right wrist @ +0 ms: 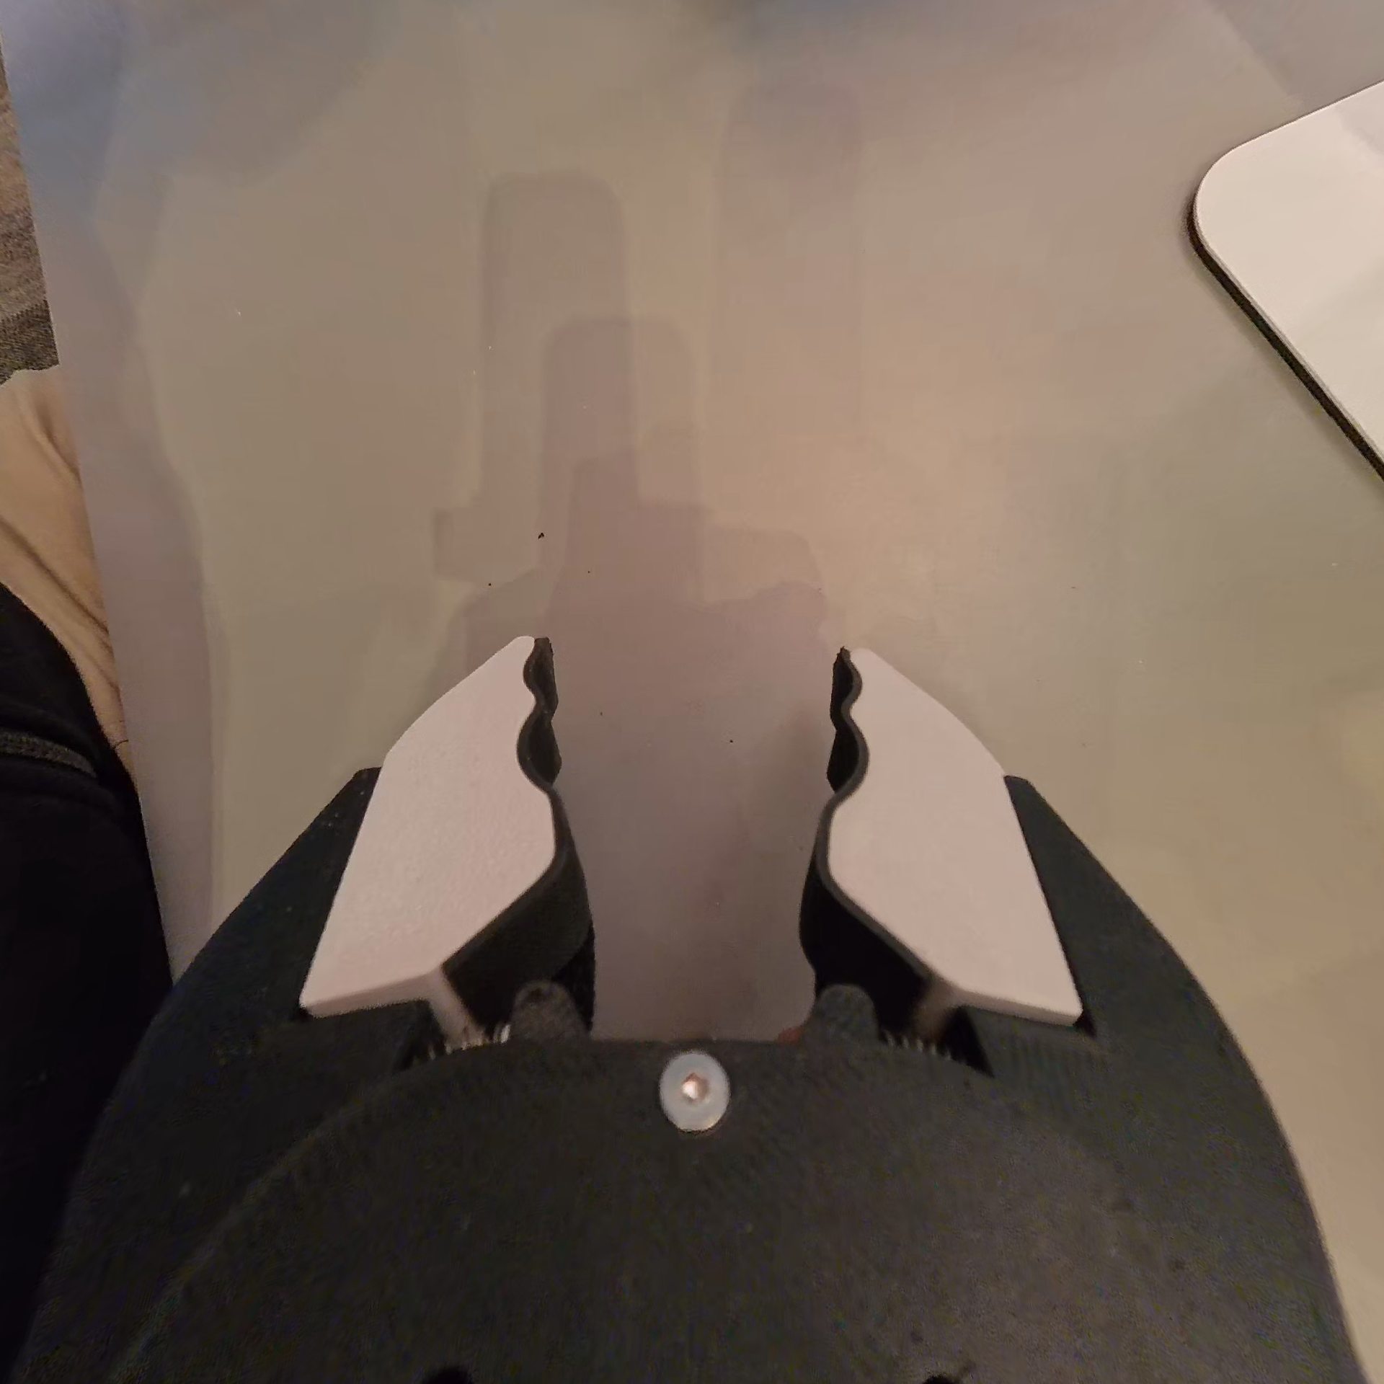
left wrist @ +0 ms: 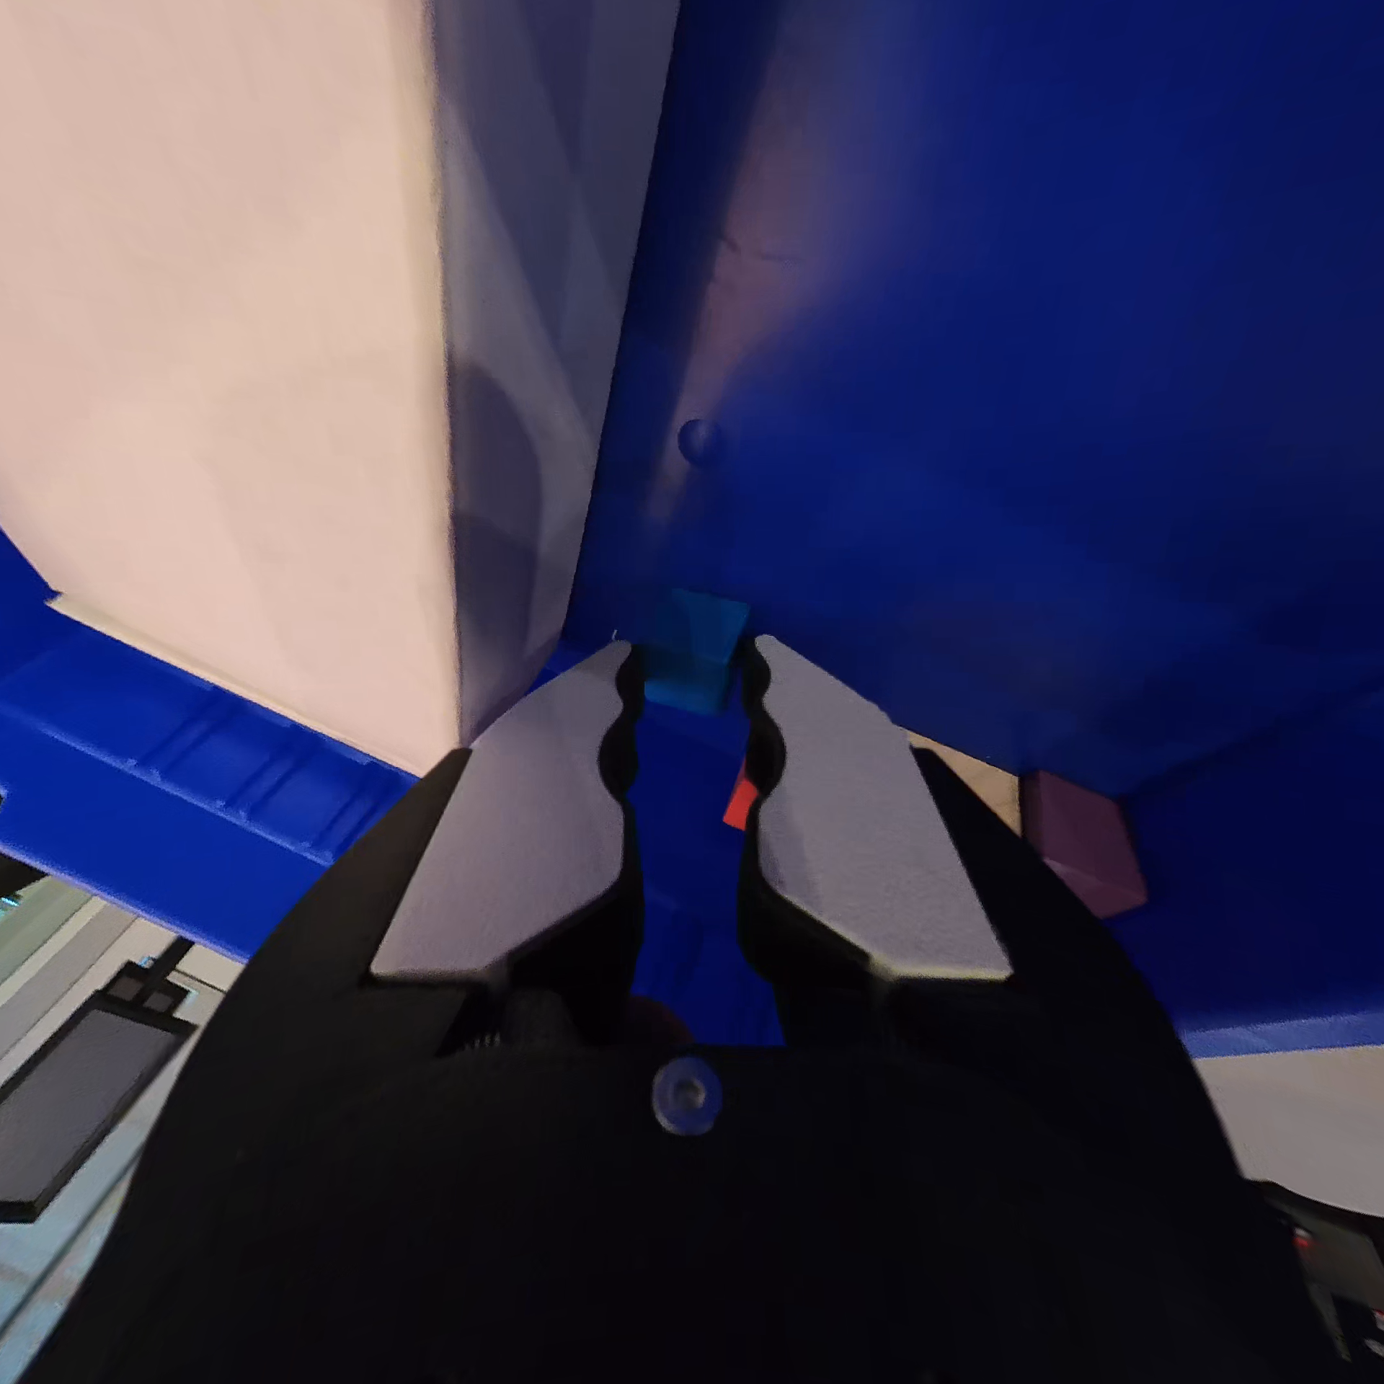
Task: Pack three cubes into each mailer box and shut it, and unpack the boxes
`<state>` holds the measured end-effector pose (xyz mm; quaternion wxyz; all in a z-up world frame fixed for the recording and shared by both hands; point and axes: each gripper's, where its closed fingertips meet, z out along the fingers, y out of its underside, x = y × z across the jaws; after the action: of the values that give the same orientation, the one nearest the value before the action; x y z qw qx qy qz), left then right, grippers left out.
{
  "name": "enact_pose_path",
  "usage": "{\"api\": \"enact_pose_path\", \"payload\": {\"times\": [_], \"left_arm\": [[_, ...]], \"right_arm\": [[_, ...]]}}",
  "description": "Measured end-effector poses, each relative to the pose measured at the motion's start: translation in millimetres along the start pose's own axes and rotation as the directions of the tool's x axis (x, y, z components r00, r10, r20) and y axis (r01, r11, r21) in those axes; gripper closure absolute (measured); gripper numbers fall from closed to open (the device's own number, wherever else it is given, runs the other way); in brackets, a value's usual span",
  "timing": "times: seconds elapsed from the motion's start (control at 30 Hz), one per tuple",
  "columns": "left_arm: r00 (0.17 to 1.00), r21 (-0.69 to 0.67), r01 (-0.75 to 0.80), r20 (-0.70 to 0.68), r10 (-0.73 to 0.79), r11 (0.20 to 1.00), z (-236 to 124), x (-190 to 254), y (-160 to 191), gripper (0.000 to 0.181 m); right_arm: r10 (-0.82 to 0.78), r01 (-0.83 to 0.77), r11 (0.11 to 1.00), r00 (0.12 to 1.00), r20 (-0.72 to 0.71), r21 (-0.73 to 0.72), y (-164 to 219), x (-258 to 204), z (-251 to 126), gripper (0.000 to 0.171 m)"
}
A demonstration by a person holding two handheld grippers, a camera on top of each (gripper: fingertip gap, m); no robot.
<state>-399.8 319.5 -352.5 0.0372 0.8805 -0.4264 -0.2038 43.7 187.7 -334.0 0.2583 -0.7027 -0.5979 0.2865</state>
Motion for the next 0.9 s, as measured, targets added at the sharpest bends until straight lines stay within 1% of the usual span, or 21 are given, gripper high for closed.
{"api": "enact_pose_path", "payload": {"times": [0.07,0.2,0.6,0.73,0.8,0.9], "left_arm": [[1.0,0.034,-0.008,0.023,0.008,0.999,-3.9,-4.6,-3.8,0.159],[0.999,0.125,0.031,0.008,-0.032,0.992,-16.8,-9.1,-8.5,0.159],[0.998,0.297,0.02,0.048,-0.036,0.955,-55.0,-7.6,-3.3,0.159],[0.995,0.335,0.023,0.084,-0.054,0.942,-66.4,-11.4,1.4,0.159],[0.995,0.359,0.034,0.074,-0.065,0.933,-71.4,-10.5,2.8,0.159],[0.997,0.346,0.025,0.055,-0.047,0.938,-69.1,-4.3,4.8,0.159]], "right_arm": [[0.002,-0.002,1.0,1.0,0.001,0.0,0.0,0.0,0.2,0.101],[0.002,-0.002,1.0,1.0,0.004,-0.002,0.6,-0.3,1.0,0.101],[0.004,-0.004,1.0,1.0,0.007,-0.006,1.0,-0.7,2.2,0.101],[0.003,-0.003,1.0,1.0,0.008,-0.009,1.2,-1.2,2.9,0.101],[0.004,-0.004,1.0,1.0,0.009,-0.009,1.5,-1.2,3.3,0.101],[0.003,-0.003,1.0,1.0,0.01,-0.012,1.9,-1.4,3.9,0.101]]}}
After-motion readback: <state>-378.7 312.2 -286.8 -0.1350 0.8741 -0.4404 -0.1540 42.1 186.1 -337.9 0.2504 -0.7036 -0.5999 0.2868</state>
